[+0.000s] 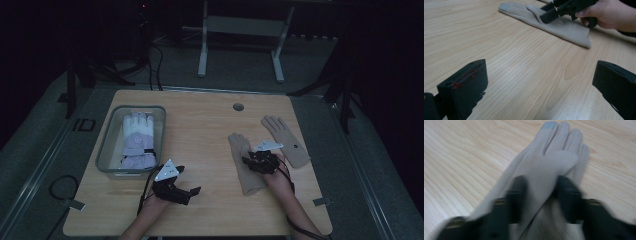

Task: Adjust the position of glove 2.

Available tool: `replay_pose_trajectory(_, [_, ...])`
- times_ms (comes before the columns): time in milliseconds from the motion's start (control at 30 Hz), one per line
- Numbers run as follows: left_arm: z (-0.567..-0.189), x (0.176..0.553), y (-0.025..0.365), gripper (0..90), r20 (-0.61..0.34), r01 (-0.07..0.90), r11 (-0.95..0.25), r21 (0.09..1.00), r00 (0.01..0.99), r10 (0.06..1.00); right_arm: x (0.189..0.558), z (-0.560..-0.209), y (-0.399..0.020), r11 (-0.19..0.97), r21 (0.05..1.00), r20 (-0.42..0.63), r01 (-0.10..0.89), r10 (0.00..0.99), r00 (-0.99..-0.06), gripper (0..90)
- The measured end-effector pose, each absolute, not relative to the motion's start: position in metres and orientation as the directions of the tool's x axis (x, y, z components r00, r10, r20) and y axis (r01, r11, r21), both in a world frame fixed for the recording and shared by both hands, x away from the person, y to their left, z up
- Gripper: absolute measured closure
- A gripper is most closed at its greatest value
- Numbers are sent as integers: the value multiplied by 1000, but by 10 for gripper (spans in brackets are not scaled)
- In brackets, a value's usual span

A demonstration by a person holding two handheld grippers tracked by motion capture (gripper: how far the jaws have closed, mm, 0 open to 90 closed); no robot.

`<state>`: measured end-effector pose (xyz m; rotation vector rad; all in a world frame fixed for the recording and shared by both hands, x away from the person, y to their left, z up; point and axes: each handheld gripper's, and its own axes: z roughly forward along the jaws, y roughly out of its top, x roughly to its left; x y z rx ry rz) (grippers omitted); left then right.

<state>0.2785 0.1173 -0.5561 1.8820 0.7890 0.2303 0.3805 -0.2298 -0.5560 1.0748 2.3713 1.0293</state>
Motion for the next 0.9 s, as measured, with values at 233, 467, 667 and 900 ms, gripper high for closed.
replay_pose_trajectory(233, [-556, 277, 119, 2, -180, 407, -244, 881, 763, 621, 368, -545, -209, 343, 744, 72, 574, 812, -579, 785])
replay_pose_trajectory(467, [-555, 273, 119, 2, -161, 378, -234, 896, 766, 622, 353, -504, -176, 191, 800, 121, 569, 877, -464, 791])
replay_pose_trajectory(667, [-556, 271, 125, 2, -159, 363, -209, 908, 760, 630, 349, -510, -148, 115, 777, 178, 618, 903, -391, 789])
replay_pose_trajectory(900, [-560, 273, 124, 2, -166, 378, -219, 900, 759, 629, 356, -532, -128, 162, 749, 124, 642, 918, -376, 759])
